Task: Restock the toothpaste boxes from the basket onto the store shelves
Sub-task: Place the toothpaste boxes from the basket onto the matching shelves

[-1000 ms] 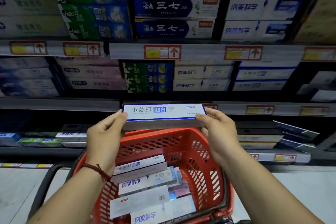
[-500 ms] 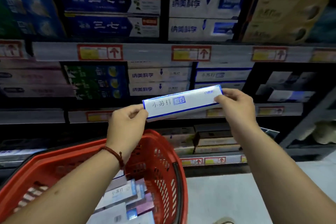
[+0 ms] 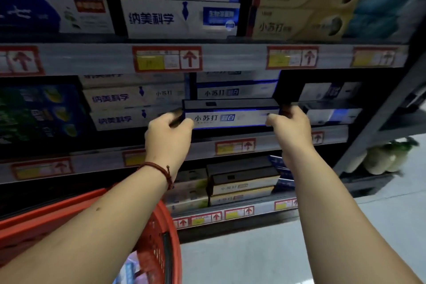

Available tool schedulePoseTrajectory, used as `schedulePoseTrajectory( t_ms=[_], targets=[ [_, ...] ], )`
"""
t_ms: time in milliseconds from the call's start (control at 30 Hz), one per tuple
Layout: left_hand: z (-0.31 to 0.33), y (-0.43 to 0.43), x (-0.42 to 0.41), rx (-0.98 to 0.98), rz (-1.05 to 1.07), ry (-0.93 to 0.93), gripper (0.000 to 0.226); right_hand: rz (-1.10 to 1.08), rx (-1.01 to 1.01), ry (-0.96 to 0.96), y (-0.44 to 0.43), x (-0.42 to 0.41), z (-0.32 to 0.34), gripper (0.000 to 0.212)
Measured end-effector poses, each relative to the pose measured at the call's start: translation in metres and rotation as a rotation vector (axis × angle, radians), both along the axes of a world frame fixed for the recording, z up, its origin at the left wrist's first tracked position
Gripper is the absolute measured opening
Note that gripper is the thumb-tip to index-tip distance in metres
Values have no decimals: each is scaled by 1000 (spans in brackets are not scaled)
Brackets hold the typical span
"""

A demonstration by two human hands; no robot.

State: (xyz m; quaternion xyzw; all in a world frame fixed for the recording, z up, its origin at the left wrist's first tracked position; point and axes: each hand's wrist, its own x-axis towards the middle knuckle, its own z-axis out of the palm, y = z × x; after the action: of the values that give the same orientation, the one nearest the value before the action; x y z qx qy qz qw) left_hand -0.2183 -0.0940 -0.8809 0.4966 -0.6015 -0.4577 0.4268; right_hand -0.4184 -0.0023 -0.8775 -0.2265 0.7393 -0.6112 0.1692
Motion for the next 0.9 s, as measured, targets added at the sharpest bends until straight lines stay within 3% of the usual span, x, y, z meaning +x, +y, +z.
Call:
schedulePoseTrajectory(
  t_ms=[133,233,400,567,767,900],
  targets=[
    [-19,0,-10,36,-95,-135,27,18,41,-57,-3,-6,-21,60],
    [-24,2,-14,18,-135,-166,39,-9,42,-65,-7,-9,-28,60],
    [-24,1,-20,30,-154,-167,37,-36,33,-75,-14,-13,-31,55],
    [-25,-6,-22,37,-223,-164,35,6,28,-70,-10,-17,-32,65],
    [-17,-5,-18,22,-367,-237,42,1,70,-13,-3,-14,-28,64],
    [-6,-2,-1,-46,-319,-308,62,-1,193,168,6,-2,-18,75]
  ],
)
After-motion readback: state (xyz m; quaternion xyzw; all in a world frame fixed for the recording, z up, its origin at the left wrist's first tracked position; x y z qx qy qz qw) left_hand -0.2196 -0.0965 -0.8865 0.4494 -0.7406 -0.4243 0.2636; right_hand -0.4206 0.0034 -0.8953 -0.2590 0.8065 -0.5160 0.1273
